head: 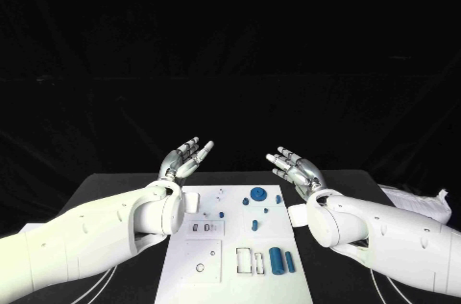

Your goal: Assemble the parts on the task board

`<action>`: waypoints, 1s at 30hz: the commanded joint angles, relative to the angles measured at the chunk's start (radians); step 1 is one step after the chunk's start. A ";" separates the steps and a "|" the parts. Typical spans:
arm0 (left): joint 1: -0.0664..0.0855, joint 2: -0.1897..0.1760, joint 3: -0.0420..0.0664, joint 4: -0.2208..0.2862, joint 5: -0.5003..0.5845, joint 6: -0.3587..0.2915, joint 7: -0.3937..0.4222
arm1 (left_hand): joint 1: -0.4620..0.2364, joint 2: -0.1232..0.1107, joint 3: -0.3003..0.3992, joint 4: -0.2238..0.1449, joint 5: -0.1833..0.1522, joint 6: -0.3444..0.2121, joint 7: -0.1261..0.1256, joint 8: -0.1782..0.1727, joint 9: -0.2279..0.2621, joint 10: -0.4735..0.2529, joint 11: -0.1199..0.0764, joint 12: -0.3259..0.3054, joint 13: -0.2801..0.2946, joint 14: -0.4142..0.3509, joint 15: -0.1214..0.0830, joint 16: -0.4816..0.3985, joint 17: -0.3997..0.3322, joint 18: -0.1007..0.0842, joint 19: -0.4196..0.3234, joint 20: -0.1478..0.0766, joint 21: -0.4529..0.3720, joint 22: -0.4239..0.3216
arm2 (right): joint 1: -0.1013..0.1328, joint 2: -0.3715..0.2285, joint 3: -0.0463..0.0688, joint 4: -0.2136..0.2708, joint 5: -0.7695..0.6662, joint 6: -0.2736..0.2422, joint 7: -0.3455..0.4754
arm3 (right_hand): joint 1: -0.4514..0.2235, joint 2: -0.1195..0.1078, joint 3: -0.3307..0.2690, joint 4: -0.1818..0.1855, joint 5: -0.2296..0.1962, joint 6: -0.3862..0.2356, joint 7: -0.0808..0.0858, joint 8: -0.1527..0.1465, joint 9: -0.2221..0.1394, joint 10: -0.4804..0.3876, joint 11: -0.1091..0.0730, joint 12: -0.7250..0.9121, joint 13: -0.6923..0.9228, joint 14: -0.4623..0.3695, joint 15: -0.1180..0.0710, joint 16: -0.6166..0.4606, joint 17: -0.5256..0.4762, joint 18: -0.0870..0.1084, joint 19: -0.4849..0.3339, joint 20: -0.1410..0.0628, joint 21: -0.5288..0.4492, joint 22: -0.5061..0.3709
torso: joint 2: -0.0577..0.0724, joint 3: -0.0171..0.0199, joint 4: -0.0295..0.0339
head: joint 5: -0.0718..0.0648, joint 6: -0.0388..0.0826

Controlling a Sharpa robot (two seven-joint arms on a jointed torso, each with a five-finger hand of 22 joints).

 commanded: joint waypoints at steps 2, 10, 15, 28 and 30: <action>0.002 0.002 0.000 -0.001 -0.008 0.061 0.000 | 0.019 0.012 0.004 0.002 0.002 0.029 0.107 0.007 0.003 0.032 0.006 0.007 0.003 0.029 0.003 0.007 0.004 0.012 0.017 0.008 0.013 0.005 | -0.002 0.006 0.004 -0.018 -0.124 0.193 -0.061 | 0.147 0.002 0.046 -0.099 -0.096 0.185 0.139 0.025 0.017 0.266 0.026 0.034 0.019 0.285 0.019 0.048 0.022 0.058 0.187 0.004 0.051 0.025 | 0.000 -0.0001 -0.0001 | 0.000 0.000; 0.002 -0.053 -0.001 0.000 -0.005 0.095 0.066 | 0.070 0.063 -0.010 -0.032 -0.003 0.259 0.112 0.046 0.024 0.377 0.036 0.061 0.030 0.396 0.019 0.094 0.043 -0.002 0.297 0.006 0.120 0.057 | 0.006 -0.005 0.006 -0.054 -0.360 0.144 -0.017 | 0.214 -0.030 0.053 -0.142 -0.058 0.514 0.104 0.065 0.037 0.622 -0.014 0.068 0.032 0.643 -0.025 0.098 0.037 0.128 0.459 0.003 0.136 0.049 | 0.022 -0.0086 0.0019 | -0.014 -0.001; 0.001 -0.079 -0.001 0.025 -0.016 0.128 0.065 | 0.113 0.083 -0.034 -0.072 -0.005 0.503 0.100 0.088 0.040 0.642 -0.015 0.109 0.039 0.605 -0.044 0.161 0.062 0.049 0.613 -0.007 0.256 0.111 | 0.016 -0.012 0.009 -0.058 -0.456 0.139 -0.014 | 0.238 -0.042 0.068 -0.144 -0.046 0.674 0.088 0.073 0.042 0.721 -0.041 0.066 0.032 0.757 -0.056 0.109 0.038 0.142 0.555 -0.012 0.173 0.051 | 0.037 -0.0103 0.0043 | -0.021 -0.002; 0.006 -0.203 0.000 0.212 0.005 0.160 -0.010 | 0.164 0.109 -0.065 -0.139 -0.004 0.634 0.077 0.087 0.033 0.765 -0.056 0.099 0.040 0.843 -0.110 0.215 0.141 0.050 0.840 -0.075 0.363 0.146 | 0.075 -0.017 0.026 -0.092 -0.832 0.204 -0.102 | 0.214 -0.078 0.155 -0.145 -0.026 0.795 0.052 0.051 0.041 0.892 -0.091 0.035 0.033 0.956 -0.125 0.099 0.038 0.139 0.772 -0.094 0.256 0.061 | 0.117 -0.0205 0.0215 | -0.039 0.019; 0.008 -0.217 0.000 0.237 0.013 0.166 -0.018 | 0.166 0.111 -0.066 -0.144 -0.004 0.639 0.075 0.086 0.033 0.771 -0.058 0.098 0.040 0.849 -0.113 0.216 0.148 0.050 0.845 -0.078 0.367 0.147 | 0.085 -0.013 0.028 -0.101 -0.911 0.206 -0.126 | 0.213 -0.088 0.163 -0.145 -0.032 0.808 0.047 0.051 0.042 0.912 -0.100 0.035 0.034 0.990 -0.136 0.104 0.039 0.140 0.806 -0.110 0.277 0.069 | 0.130 -0.0229 0.0251 | -0.044 0.020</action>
